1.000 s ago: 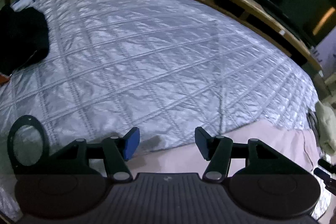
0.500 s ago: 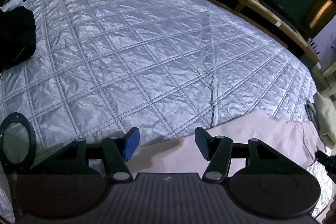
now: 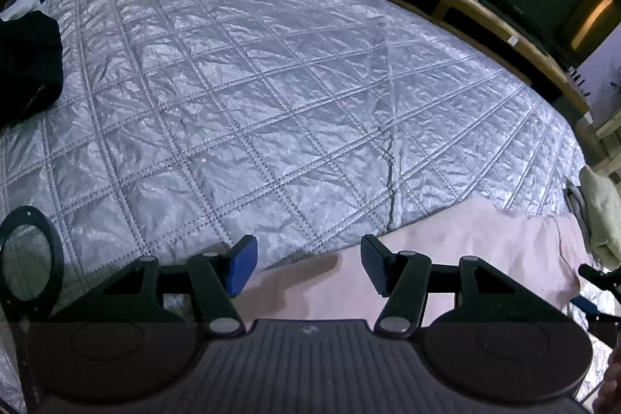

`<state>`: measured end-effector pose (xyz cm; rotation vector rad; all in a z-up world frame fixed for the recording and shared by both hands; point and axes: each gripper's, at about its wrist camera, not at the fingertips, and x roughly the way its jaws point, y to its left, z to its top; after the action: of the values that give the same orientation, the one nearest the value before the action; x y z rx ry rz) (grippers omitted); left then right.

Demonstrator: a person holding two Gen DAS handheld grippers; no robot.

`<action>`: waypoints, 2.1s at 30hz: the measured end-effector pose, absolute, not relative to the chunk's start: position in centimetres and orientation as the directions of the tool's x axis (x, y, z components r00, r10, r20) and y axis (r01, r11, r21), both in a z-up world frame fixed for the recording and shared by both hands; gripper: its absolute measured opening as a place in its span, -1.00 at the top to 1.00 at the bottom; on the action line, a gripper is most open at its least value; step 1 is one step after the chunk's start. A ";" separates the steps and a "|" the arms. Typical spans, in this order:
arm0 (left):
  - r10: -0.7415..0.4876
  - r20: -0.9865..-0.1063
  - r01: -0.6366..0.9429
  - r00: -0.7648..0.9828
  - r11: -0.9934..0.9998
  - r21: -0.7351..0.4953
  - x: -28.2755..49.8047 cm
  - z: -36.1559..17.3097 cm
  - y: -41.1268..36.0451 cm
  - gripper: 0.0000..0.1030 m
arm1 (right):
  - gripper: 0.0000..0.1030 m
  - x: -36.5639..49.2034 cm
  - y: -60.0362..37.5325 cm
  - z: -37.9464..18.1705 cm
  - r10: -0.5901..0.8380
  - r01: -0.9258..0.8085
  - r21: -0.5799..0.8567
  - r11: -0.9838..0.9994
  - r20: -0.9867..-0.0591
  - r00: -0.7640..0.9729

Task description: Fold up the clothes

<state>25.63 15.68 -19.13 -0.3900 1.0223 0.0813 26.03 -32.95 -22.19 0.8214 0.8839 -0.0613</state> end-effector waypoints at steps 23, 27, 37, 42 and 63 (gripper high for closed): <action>-0.126 -0.865 -0.181 0.486 0.954 -0.240 24.7 -20.2 13.2 -0.17 | 0.84 23.4 -27.6 -15.3 0.339 -0.128 0.432 0.893 -0.457 0.822; -0.122 -0.861 -0.207 0.493 0.945 -0.252 24.7 -20.0 13.7 -0.15 | 0.84 21.3 -20.5 -13.6 0.476 -0.480 0.137 0.866 -0.514 0.713; -0.074 -0.839 -0.322 0.539 0.903 -0.286 25.5 -18.8 17.4 -0.13 | 0.83 18.5 -9.4 -18.6 0.358 -0.829 -0.258 0.496 -0.809 0.466; -0.053 -0.817 -0.380 0.574 0.867 -0.322 26.1 -17.5 20.1 -0.14 | 0.64 18.4 -9.4 -18.3 0.369 -0.868 -0.161 0.470 -0.858 0.359; -0.053 -0.808 -0.407 0.587 0.844 -0.351 25.8 -16.8 21.8 -0.15 | 0.27 21.2 -7.1 -19.1 0.345 -0.758 -0.134 0.638 -0.831 0.437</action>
<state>25.78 21.85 -16.83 -0.5464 0.9309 0.2185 21.22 -7.09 -19.10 -0.5437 0.8690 0.7287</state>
